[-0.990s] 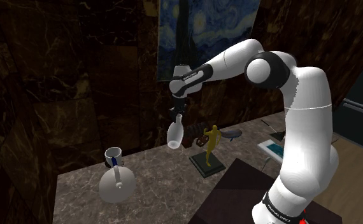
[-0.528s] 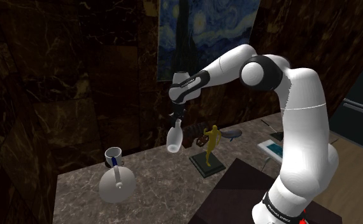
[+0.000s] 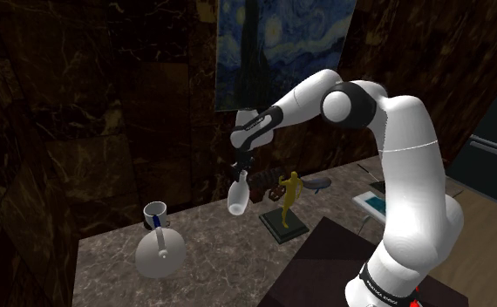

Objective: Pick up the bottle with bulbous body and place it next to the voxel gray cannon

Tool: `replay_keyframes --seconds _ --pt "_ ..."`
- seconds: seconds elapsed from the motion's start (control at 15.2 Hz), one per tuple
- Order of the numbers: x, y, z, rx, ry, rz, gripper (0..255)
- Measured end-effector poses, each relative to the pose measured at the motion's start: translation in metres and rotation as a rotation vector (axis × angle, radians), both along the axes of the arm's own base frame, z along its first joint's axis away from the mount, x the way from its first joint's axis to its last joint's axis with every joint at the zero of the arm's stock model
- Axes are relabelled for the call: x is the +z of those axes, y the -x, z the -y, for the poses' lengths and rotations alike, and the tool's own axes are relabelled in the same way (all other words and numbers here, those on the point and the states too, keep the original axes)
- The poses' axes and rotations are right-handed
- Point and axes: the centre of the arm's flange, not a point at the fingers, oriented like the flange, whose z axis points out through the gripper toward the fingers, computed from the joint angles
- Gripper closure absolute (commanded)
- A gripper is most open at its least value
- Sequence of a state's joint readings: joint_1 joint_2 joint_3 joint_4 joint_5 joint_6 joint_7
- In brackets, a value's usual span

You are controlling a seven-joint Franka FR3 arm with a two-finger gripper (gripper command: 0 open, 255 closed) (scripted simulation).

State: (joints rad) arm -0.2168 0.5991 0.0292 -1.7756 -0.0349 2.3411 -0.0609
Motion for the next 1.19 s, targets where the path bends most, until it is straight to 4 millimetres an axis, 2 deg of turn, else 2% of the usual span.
replay_keyframes --seconds 0.26,0.66,0.73,1.12,1.19 --pt "-0.02 0.0 -0.001 0.0 0.0 0.0 255" --pt "-0.023 0.0 -0.001 0.0 0.0 0.0 255" --pt "-0.023 0.0 -0.001 0.0 0.0 0.0 0" --pt "-0.023 0.0 -0.001 0.0 0.0 0.001 0" --pt "-0.018 0.0 -0.001 0.0 0.0 0.001 0"
